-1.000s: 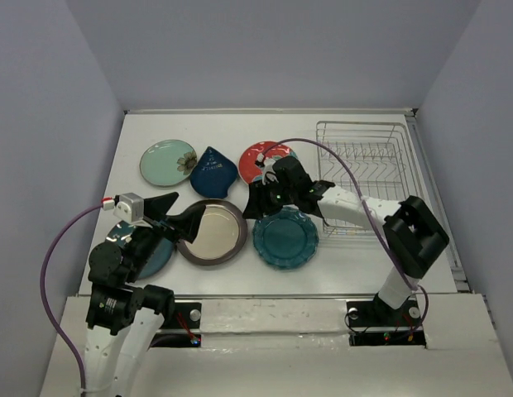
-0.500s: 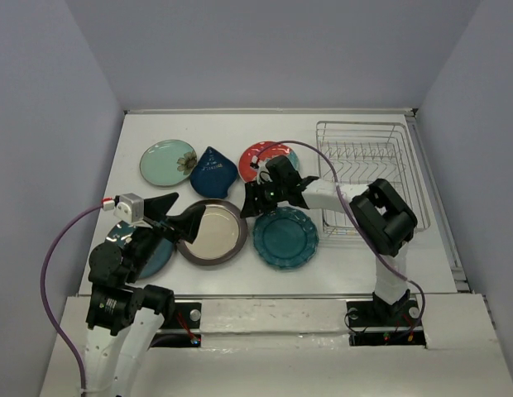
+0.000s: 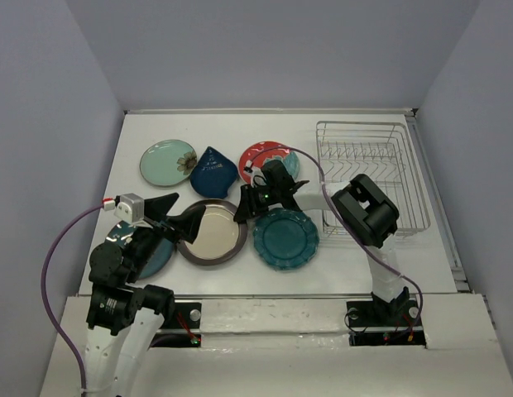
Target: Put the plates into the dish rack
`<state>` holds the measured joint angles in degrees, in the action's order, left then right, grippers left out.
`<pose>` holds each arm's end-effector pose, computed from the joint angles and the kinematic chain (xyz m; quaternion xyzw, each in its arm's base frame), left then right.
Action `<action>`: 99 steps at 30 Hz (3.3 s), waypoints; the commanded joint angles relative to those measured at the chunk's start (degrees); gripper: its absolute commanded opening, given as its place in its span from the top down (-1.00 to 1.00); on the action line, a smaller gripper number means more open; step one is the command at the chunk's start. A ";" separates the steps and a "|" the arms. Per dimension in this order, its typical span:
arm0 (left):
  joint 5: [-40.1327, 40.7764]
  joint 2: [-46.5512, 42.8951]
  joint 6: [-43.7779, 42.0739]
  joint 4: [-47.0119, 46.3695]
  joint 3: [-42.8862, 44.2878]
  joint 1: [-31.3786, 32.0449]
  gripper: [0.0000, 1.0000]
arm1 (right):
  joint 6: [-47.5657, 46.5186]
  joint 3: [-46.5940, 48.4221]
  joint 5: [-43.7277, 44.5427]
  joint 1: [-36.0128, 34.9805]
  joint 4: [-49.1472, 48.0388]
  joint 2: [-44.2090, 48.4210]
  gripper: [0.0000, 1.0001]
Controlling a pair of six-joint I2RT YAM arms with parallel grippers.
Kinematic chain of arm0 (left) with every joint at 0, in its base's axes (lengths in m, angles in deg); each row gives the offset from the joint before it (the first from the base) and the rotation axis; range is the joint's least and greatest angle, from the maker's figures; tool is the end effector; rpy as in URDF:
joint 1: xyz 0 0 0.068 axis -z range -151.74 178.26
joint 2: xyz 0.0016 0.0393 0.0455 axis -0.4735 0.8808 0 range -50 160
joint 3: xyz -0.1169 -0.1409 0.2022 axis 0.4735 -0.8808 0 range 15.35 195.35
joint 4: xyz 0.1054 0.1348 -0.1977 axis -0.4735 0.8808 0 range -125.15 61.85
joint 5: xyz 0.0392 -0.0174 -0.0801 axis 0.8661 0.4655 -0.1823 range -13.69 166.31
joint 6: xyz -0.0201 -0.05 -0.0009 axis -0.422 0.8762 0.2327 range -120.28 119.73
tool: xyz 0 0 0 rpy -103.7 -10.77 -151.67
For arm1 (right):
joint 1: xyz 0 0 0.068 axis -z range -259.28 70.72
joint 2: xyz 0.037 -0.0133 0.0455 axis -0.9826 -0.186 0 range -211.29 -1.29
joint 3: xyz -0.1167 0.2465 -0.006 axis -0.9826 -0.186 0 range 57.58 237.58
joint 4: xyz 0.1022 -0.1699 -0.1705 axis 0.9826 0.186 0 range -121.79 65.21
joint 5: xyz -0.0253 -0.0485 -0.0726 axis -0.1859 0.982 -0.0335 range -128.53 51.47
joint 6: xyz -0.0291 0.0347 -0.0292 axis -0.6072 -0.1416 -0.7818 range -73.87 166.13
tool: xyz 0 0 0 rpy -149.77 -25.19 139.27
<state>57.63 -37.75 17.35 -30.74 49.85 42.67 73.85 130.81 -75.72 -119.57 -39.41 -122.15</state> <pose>0.0637 -0.0280 0.3506 0.1148 0.5845 -0.3119 0.7402 0.3241 0.3030 0.1338 -0.2280 0.8391 0.4636 0.1704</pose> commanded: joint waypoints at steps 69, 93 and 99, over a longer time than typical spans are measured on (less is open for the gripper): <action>11.56 -15.15 -0.31 0.96 -0.93 15.99 -0.98 | -34.22 4.55 47.66 58.22 9.02 46.59 0.86; 12.17 -14.62 -0.40 1.13 -0.84 16.96 -0.98 | -37.57 13.16 47.12 58.22 9.46 42.63 0.87; 12.08 -14.36 -0.31 1.13 -0.75 16.96 -0.98 | -39.06 11.86 46.86 58.22 10.08 43.34 0.86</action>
<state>69.44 -49.40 17.57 -27.53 48.78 59.35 35.36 140.06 -29.30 -61.68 -18.21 -82.33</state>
